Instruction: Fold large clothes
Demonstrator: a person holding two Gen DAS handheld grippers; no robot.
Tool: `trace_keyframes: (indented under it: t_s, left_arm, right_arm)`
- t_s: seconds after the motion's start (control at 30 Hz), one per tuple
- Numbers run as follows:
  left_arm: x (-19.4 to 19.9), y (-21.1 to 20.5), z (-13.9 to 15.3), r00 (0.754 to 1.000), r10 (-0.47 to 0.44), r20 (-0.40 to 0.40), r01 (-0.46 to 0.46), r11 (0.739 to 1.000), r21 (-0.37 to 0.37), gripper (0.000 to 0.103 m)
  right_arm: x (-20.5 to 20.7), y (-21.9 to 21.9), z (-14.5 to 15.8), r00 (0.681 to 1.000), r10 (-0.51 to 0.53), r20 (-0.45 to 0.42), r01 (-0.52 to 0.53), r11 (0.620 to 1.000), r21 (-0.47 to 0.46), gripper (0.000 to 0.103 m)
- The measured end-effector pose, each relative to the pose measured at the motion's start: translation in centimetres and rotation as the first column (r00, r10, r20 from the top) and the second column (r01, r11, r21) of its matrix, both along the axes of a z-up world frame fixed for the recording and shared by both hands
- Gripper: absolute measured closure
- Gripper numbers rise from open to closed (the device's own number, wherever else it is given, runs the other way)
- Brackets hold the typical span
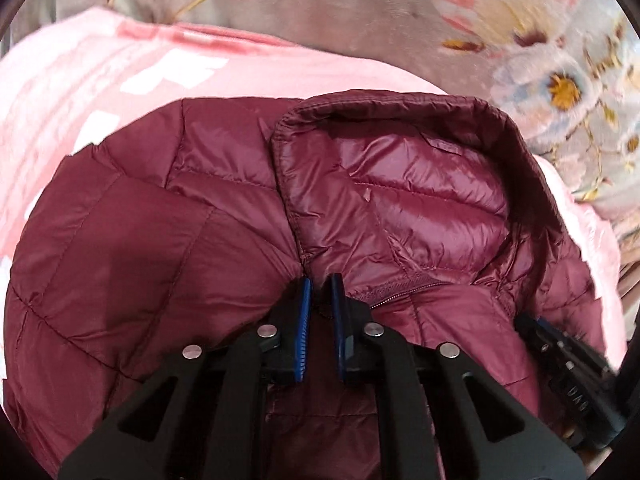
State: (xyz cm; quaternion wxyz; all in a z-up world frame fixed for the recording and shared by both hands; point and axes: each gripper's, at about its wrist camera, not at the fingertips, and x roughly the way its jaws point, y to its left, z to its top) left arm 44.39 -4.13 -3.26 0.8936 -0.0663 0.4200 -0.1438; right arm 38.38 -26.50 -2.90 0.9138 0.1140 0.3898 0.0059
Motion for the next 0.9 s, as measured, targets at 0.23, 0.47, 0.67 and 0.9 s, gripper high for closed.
trace_keyframes:
  t_s: [0.23, 0.47, 0.67, 0.9]
  left_arm:
    - [-1.0, 1.9, 1.4, 1.0, -0.007, -0.022, 0.005, 0.999, -0.051, 0.089]
    - [3.3, 4.2, 8.0, 0.993, 0.116, 0.019, -0.109, 0.968, -0.225, 0.069]
    - [10.1, 2.8, 7.5, 0.984, 0.132, -0.121, -0.167, 0.918, -0.36, 0.068]
    - [8.8, 1.7, 3.1, 0.99, 0.052, -0.132, -0.076, 0.98, -0.185, 0.07]
  right_arm:
    - [-1.8, -2.1, 1.6, 1.0, -0.027, -0.008, 0.028, 0.987, 0.158, 0.087]
    - [0.9, -5.8, 8.3, 0.979, -0.162, 0.127, 0.103, 0.919, 0.38, 0.084]
    - [7.8, -5.2, 8.5, 0.977, -0.193, 0.095, 0.148, 0.925, 0.351, 0.084]
    - [7.4, -1.5, 4.7, 1.0, -0.024, 0.014, 0.023, 0.999, 0.027, 0.085]
